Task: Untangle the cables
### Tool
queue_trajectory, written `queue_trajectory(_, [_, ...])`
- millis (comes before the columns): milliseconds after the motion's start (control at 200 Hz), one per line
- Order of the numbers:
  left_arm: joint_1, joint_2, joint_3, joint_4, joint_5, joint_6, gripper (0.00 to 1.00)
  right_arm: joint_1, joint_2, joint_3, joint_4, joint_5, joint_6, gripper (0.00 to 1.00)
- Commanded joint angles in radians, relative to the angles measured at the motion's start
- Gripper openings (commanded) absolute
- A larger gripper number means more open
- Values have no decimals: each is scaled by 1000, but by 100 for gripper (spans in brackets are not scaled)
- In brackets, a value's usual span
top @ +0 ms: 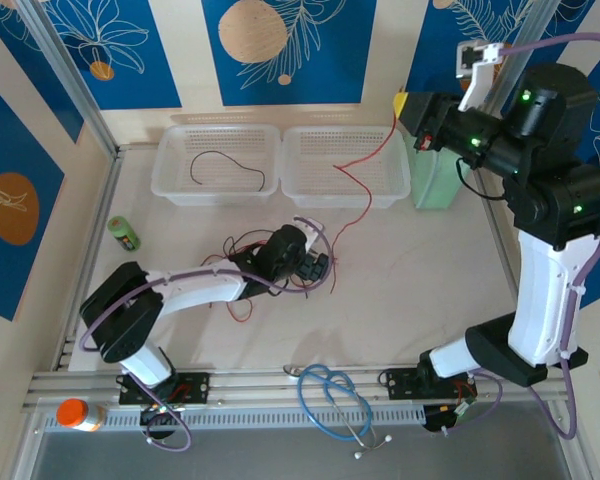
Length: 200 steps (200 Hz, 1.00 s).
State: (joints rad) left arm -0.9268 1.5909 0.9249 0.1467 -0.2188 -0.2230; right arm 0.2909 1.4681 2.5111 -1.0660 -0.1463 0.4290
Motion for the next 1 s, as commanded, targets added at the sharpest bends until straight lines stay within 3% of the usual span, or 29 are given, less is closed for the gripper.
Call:
queue_trajectory(0, [2,-111,-62,14,-32,-40,88,-37,72,131,-1,6,-6,0])
queue_trajectory(230, [2,-335,-169,-166,-124,-110,88,-103,180,158,213,80,17,0])
queue_trajectory(495, [2,-496,-219,-345,-212,-217,89,-107,392,245,388,206,-56,0])
queue_trajectory(745, [1,-544,-241,-399,-218,-270,88,-110,541,343,516,327,-114,0])
queue_trajectory(995, [2,-528,-238,-394,-213,-284,88,-116,553,227,567,389,-137,0])
